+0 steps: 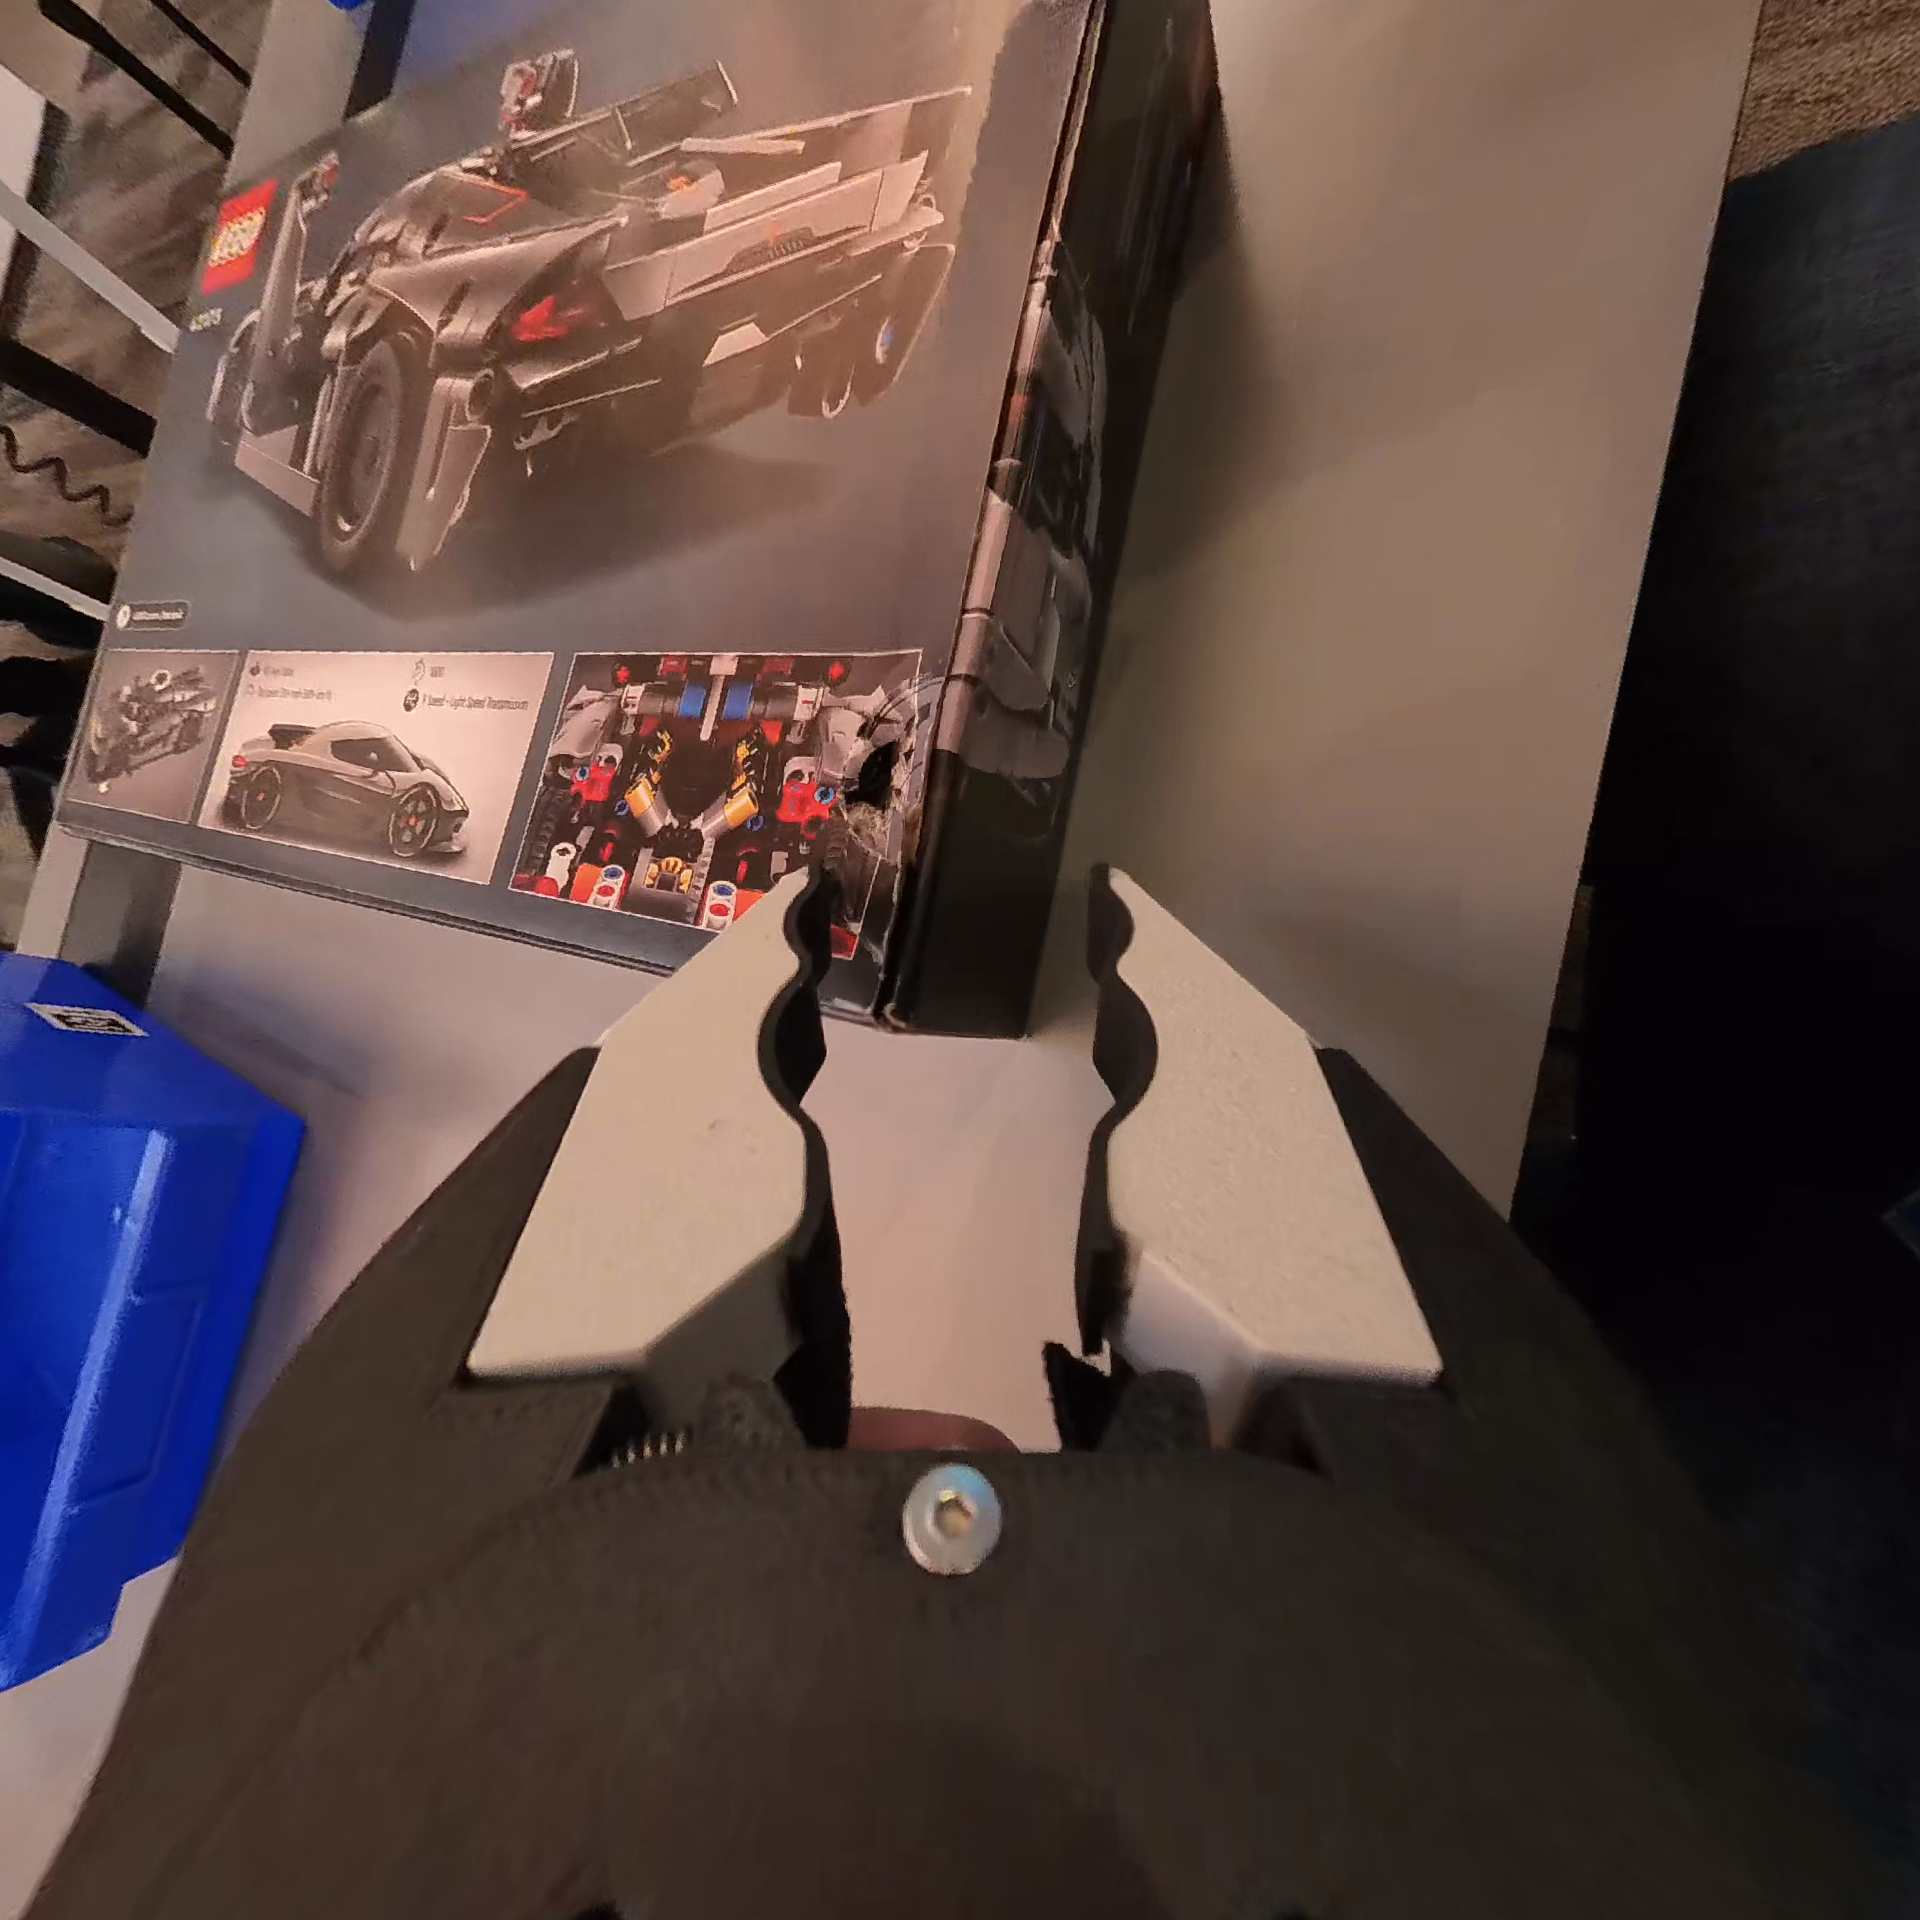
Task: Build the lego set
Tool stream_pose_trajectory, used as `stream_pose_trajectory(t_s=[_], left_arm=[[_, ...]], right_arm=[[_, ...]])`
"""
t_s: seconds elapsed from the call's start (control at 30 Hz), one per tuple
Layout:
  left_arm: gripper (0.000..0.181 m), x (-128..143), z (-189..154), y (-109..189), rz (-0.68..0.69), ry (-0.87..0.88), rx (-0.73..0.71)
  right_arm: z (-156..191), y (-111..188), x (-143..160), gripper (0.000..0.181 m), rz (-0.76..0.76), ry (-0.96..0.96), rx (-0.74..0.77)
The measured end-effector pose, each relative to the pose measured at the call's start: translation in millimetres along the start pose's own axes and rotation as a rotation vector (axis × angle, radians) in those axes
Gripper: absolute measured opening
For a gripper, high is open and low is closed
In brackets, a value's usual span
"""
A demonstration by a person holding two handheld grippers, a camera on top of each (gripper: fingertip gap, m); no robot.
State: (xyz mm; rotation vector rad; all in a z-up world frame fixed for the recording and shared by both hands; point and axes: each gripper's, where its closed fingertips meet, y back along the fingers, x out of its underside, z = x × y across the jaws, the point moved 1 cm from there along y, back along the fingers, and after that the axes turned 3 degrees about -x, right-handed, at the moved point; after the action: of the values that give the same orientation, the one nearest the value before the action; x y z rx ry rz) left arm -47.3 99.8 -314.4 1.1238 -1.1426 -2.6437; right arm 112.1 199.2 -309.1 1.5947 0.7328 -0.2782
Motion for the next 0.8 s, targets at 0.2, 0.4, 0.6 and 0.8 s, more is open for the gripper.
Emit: stream_pose_trajectory(t_s=[0.2, 0.4, 0.6, 0.8], left_arm=[[0.051, 0.5, -3.4, -0.6, 0.006, 0.009, -0.011], [0.05, 1.2, -3.7, -1.3, 0.013, 0.006, -0.008], [0.051, 3.9, -1.8, -0.6, 0.022, 0.001, -0.025], [0.049, 3.7, -0.9, -0.1, 0.018, 0.006, -0.025]], right_arm=[[-0.5, -6.2, 3.4, 0.022, 0.036, 0.08, 0.006], [0.2, -15.7, 6.2, 0.013, 0.082, 0.105, -0.048], [6.0, -9.7, 0.4, 0.018, 0.017, 0.142, -0.039], [9.5, 4.9, -10.2, 0.028, -0.067, 0.242, 0.148]])
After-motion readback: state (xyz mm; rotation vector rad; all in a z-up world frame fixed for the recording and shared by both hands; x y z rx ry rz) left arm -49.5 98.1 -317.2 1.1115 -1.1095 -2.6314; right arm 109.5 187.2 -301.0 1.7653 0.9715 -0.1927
